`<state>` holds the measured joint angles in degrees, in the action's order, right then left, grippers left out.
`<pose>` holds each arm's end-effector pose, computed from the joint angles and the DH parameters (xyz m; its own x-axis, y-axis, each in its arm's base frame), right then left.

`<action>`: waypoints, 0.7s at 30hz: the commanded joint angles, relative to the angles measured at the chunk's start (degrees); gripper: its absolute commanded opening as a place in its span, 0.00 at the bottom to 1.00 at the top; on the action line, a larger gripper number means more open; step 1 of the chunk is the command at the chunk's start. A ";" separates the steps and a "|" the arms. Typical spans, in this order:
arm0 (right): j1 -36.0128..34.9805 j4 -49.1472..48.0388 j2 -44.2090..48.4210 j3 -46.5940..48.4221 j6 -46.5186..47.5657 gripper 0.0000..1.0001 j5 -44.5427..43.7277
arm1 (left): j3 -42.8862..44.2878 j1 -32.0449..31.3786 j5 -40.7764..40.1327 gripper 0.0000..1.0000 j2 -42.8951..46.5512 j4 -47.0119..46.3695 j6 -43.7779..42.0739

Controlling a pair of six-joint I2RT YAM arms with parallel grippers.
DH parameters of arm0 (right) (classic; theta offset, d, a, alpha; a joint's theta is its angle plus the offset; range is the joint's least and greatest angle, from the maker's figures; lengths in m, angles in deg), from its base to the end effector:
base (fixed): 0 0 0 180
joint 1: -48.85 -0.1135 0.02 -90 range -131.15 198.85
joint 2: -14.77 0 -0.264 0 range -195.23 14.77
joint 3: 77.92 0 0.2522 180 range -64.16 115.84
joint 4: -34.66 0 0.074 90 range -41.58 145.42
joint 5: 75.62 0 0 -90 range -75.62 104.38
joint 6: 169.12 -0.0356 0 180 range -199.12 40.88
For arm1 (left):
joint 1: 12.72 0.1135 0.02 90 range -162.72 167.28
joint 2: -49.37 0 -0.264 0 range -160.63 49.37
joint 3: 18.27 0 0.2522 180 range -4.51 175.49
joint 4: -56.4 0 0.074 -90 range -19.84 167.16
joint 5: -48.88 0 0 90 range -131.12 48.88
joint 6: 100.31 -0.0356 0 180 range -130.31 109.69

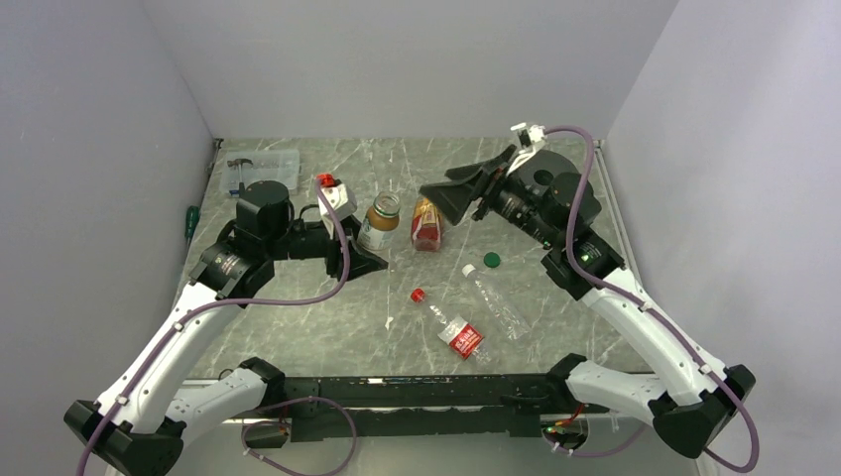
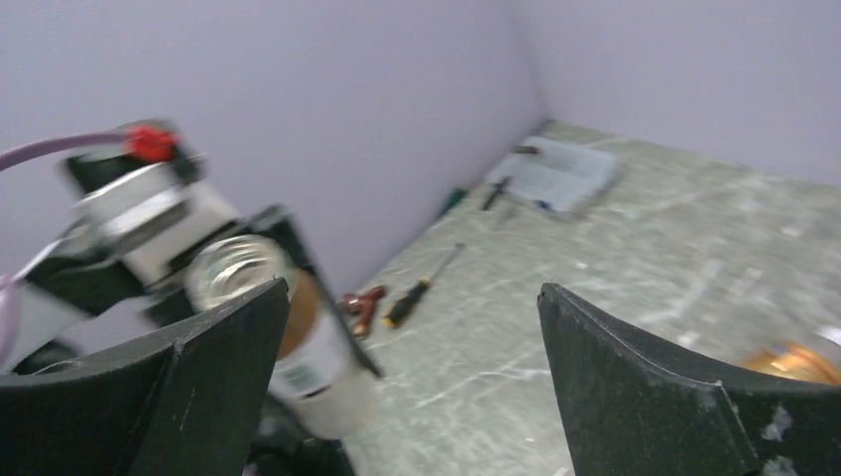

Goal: Unscrew the bottle caps

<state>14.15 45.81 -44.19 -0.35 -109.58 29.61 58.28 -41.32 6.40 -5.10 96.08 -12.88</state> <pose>0.1840 0.1388 0.4342 -0.2950 0.3907 -0.8720 -0.7122 0.5185 0.4732 0.1575 -0.1158 0.3935 -0.2230 0.1561 -0.9622 0.9514 0.2497 -0.1800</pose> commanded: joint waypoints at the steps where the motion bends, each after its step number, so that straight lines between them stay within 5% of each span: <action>1: -4.98 -6.67 -1.21 2.95 -0.11 1.00 10.32 | -0.34 0.12 0.55 0.00 0.78 -1.77 0.37; 12: -12.14 -7.24 -8.21 8.55 1.53 0.92 8.97 | -0.51 0.12 1.43 0.00 0.52 -2.11 -0.24; 15: -13.08 -7.26 -9.91 9.45 1.37 0.79 8.39 | -0.45 0.12 1.86 0.00 0.38 -2.09 -0.24; 21: -14.66 -4.95 -12.13 10.40 2.39 0.34 6.33 | -0.09 0.12 -0.06 0.00 0.43 -1.86 -0.89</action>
<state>0.36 40.84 -55.62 7.39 -108.35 37.80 57.43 -41.21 6.43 -5.21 96.58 -12.66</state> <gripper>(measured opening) 0.447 0.546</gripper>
